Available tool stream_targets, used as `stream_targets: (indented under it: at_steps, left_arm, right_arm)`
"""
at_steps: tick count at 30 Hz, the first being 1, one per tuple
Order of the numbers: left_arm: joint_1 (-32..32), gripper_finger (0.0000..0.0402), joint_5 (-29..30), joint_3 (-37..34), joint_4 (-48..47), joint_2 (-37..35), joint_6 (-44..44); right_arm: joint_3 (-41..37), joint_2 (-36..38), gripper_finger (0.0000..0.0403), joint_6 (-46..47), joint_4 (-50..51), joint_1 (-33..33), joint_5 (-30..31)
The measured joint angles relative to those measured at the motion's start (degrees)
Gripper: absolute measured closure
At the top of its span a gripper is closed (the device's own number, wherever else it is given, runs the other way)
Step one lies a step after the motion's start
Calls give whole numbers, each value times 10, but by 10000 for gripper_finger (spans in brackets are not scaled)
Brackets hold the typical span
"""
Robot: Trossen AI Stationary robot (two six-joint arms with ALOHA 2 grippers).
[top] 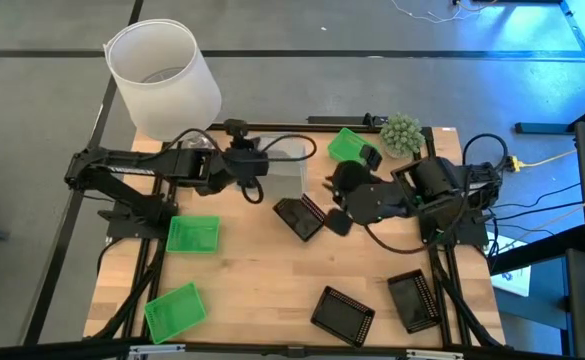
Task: Stack baskets by color
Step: Stack the bottom gray bin on the top gray bins
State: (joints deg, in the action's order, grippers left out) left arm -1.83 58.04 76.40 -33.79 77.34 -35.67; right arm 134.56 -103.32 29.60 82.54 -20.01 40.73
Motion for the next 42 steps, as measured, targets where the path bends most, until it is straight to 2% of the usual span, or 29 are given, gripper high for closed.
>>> stream_targets:
  at_steps: [4,14,28,42]
  left_arm:
    - [-9,401,19,0,13,0,37]
    - [-25,401,40,0,38,0,36]
    - [-25,402,49,0,39,0,37]
    - [-62,401,51,0,38,0,38]
  right_arm:
    - [0,-24,337,-2,0,8,65]
    - [0,-94,337,-103,-41,19,184]
    - [0,-99,337,-90,-79,27,198]
    - [0,-100,337,-89,-81,49,195]
